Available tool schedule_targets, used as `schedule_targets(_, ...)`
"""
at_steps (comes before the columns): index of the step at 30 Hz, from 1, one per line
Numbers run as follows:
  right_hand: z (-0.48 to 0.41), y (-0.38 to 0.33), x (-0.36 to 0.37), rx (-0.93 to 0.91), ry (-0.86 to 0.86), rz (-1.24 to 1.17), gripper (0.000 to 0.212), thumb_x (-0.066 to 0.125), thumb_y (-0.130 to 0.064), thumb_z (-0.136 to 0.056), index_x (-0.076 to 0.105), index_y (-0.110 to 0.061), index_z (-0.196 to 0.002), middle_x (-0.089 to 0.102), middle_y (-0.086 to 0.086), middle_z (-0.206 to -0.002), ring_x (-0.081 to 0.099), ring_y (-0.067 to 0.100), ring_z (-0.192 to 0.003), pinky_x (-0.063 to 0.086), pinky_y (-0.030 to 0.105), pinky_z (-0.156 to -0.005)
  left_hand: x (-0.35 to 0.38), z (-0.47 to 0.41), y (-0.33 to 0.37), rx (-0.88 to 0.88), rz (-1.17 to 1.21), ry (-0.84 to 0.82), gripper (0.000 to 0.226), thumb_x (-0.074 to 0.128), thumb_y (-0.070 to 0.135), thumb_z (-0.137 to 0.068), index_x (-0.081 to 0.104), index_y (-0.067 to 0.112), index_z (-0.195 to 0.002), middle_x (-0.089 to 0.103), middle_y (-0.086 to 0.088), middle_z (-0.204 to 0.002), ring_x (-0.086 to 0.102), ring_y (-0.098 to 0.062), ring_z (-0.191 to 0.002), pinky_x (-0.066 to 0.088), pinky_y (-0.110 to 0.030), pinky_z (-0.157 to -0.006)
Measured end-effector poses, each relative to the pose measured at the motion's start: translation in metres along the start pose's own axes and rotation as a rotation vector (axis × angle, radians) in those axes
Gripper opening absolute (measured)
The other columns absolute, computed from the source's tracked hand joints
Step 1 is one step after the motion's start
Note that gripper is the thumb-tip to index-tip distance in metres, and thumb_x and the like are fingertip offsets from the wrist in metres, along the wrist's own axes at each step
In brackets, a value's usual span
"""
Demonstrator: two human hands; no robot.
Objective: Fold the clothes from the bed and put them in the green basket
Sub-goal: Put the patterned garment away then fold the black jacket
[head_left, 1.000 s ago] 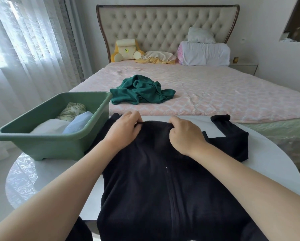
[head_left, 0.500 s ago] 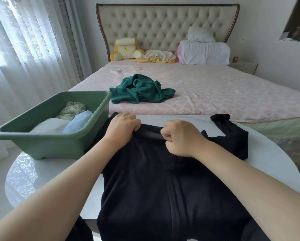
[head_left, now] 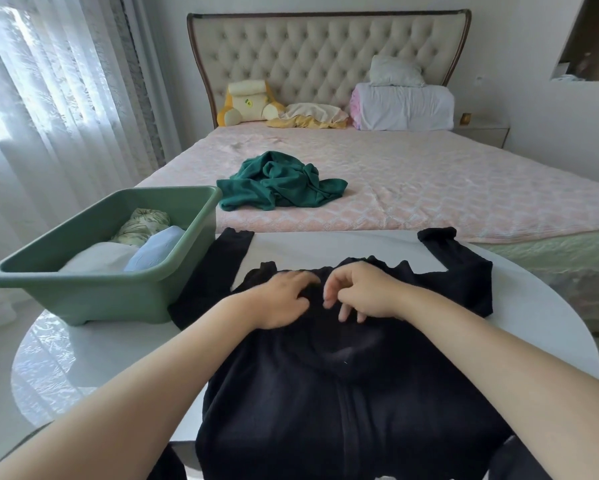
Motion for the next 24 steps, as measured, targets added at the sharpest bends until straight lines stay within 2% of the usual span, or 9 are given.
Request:
schedule_targets(3, 0.0, 0.018, -0.021, 0.078, 0.12, 0.083, 0.04, 0.039, 0.005, -0.083, 0.068, -0.021, -0.088, 0.074, -0.005, -0.094, 0.073, 0.02, -0.083, 0.052, 0.026, -0.062, 0.014, 0.0, -0.009, -0.167, -0.258, -0.341, 0.069, 0.04, 0.054, -0.099, 0.008, 0.036, -0.158, 0.0, 0.005, -0.167, -0.002, -0.021, -0.153, 0.01, -0.048, -0.123)
schedule_targets(6, 0.004, 0.036, -0.036, 0.15, 0.13, 0.368, 0.042, 0.04, 0.005, -0.085, 0.065, -0.029, -0.086, 0.064, -0.011, -0.098, 0.063, 0.016, -0.094, 0.051, 0.026, -0.076, 0.002, 0.003, 0.004, -0.066, -0.326, -0.094, 0.052, 0.05, 0.037, -0.096, 0.042, 0.032, -0.148, 0.035, 0.001, -0.156, 0.029, -0.025, -0.145, 0.029, -0.045, -0.116)
schedule_targets(9, 0.007, 0.051, -0.037, 0.21, 0.055, 0.572, 0.04, 0.045, 0.004, -0.086, 0.059, -0.033, -0.091, 0.053, -0.012, -0.1, 0.055, 0.011, -0.092, 0.043, 0.021, -0.069, -0.001, 0.018, 0.046, 0.217, 0.003, 0.183, 0.028, 0.06, 0.044, -0.09, 0.063, 0.037, -0.116, 0.058, 0.013, -0.117, 0.053, -0.008, -0.114, 0.045, -0.034, -0.1)
schedule_targets(12, 0.002, 0.059, -0.035, 0.139, 0.02, 0.538, 0.037, 0.052, 0.001, -0.087, 0.059, -0.032, -0.102, 0.047, -0.016, -0.095, 0.05, 0.008, -0.085, 0.034, 0.017, -0.06, 0.013, 0.033, 0.087, 0.343, 0.053, -0.03, 0.054, 0.073, 0.059, -0.075, 0.052, 0.04, -0.121, 0.052, 0.015, -0.116, 0.049, -0.001, -0.108, 0.048, -0.025, -0.093)
schedule_targets(14, -0.002, 0.062, -0.036, 0.102, 0.033, 0.465, 0.039, 0.054, -0.002, -0.088, 0.054, -0.031, -0.114, 0.052, -0.014, -0.096, 0.052, 0.008, -0.086, 0.038, 0.017, -0.063, 0.02, 0.028, 0.091, 0.384, -0.082, -0.076, 0.044, 0.074, 0.034, -0.077, 0.053, 0.033, -0.115, 0.053, 0.01, -0.11, 0.052, -0.008, -0.101, 0.052, -0.031, -0.085)
schedule_targets(16, -0.005, 0.067, -0.037, 0.088, 0.069, 0.375, 0.043, 0.055, -0.008, -0.091, 0.047, -0.029, -0.127, 0.059, -0.01, -0.101, 0.056, 0.007, -0.089, 0.043, 0.021, -0.074, 0.012, 0.022, 0.082, 0.306, -0.06, -0.093, 0.029, 0.061, 0.01, -0.076, 0.059, 0.03, -0.096, 0.058, 0.01, -0.099, 0.057, -0.011, -0.09, 0.054, -0.034, -0.082)
schedule_targets(19, -0.013, 0.08, -0.045, 0.071, 0.22, 0.317, 0.039, 0.046, -0.008, -0.096, 0.05, -0.027, -0.13, 0.06, -0.009, -0.113, 0.059, 0.009, -0.097, 0.045, 0.024, -0.084, -0.009, 0.02, 0.06, 0.07, -0.069, -0.219, 0.029, 0.05, 0.006, -0.076, 0.061, 0.032, -0.081, 0.06, 0.013, -0.08, 0.055, -0.007, -0.069, 0.046, -0.021, -0.063)
schedule_targets(22, -0.023, 0.091, -0.055, -0.006, 0.339, 0.44, 0.049, 0.044, 0.003, -0.092, 0.063, -0.028, -0.125, 0.057, -0.007, -0.127, 0.055, 0.015, -0.118, 0.047, 0.032, -0.1, -0.017, 0.025, 0.045, -0.089, -0.046, -0.365, 0.011, 0.051, 0.025, -0.079, 0.055, 0.021, -0.069, 0.052, 0.006, -0.066, 0.046, -0.018, -0.061, 0.038, -0.027, -0.06)
schedule_targets(24, -0.029, 0.094, -0.055, -0.053, 0.311, 0.528, 0.053, 0.047, 0.005, -0.09, 0.066, -0.028, -0.126, 0.056, -0.009, -0.134, 0.054, 0.015, -0.123, 0.045, 0.033, -0.104, -0.017, 0.023, 0.05, -0.14, 0.028, -0.323, 0.037, 0.052, 0.05, -0.084, 0.058, 0.015, -0.071, 0.059, 0.002, -0.072, 0.053, -0.021, -0.068, 0.043, -0.031, -0.067)
Point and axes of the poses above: each hand's wrist, its own z-axis away from the middle knuckle, its own x-axis out of the palm, y = z × x, the point moved 2 cm from there along -z, towards the middle knuckle
